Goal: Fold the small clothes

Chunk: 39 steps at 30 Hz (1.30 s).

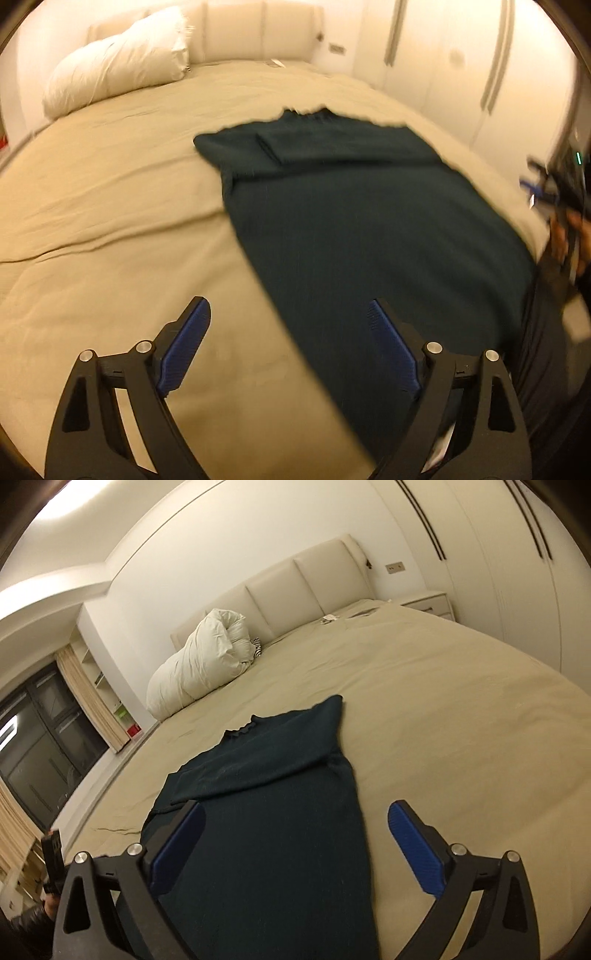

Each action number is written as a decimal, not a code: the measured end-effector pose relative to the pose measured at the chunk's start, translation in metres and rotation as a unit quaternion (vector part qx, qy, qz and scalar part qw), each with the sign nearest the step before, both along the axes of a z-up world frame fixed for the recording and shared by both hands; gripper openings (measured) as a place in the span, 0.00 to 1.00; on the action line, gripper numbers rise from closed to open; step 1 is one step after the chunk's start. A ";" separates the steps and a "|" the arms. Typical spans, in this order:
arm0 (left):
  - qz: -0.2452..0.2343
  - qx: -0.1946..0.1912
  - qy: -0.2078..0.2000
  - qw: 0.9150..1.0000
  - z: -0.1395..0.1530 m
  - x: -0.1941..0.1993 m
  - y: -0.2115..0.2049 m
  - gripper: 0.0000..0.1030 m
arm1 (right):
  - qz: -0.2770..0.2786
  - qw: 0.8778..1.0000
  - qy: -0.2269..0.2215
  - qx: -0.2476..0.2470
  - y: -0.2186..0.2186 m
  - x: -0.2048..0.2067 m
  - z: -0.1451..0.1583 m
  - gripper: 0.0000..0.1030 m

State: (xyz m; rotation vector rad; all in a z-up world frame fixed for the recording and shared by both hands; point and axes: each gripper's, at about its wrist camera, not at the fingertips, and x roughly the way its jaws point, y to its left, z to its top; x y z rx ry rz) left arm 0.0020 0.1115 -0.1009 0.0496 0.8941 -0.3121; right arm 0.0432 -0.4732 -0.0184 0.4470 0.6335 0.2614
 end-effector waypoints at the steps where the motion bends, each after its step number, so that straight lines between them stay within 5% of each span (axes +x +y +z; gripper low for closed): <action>1: -0.007 0.009 0.008 1.000 -0.006 -0.006 -0.004 0.85 | -0.005 1.000 0.014 0.008 -0.002 0.000 -0.003 0.99; 4: -0.051 0.071 -0.006 0.996 -0.005 -0.033 -0.011 0.85 | -0.008 0.999 0.025 -0.033 0.000 -0.009 -0.002 0.98; 8: -0.123 0.169 -0.042 0.977 -0.008 -0.061 -0.025 0.85 | 0.004 0.992 0.020 -0.125 0.005 -0.021 0.001 0.98; 11: -0.197 0.256 -0.079 0.943 -0.020 -0.080 -0.039 0.85 | -0.007 0.991 0.030 -0.131 -0.005 -0.028 -0.003 0.97; 12: -0.225 0.298 -0.093 0.923 -0.030 -0.091 -0.045 0.85 | -0.012 0.991 0.033 -0.129 -0.008 -0.030 -0.005 0.97; 15: -0.274 0.362 -0.116 0.884 -0.052 -0.104 -0.054 0.85 | -0.022 0.992 0.039 -0.121 -0.017 -0.034 -0.011 0.95; 19: -0.303 0.401 -0.176 0.846 -0.063 -0.119 -0.062 0.85 | -0.024 0.991 0.045 -0.121 -0.019 -0.032 -0.016 0.94; 23: -0.310 0.417 -0.225 0.824 -0.067 -0.130 -0.069 0.85 | -0.029 0.992 0.044 -0.112 -0.024 -0.033 -0.015 0.93; 28: -0.346 0.467 -0.303 0.755 -0.089 -0.160 -0.076 0.85 | -0.028 0.992 0.046 -0.117 -0.025 -0.031 -0.015 0.93; 29: -0.348 0.472 -0.312 0.748 -0.092 -0.163 -0.075 0.85 | -0.027 0.992 0.047 -0.118 -0.025 -0.031 -0.016 0.93; 33: -0.343 0.465 -0.333 0.746 -0.091 -0.164 -0.080 0.80 | -0.020 0.990 0.054 -0.128 -0.024 -0.030 -0.020 0.90; 39: -0.348 0.430 -0.334 0.763 -0.079 -0.167 -0.087 0.59 | 0.006 0.980 0.064 -0.191 -0.021 -0.034 -0.027 0.87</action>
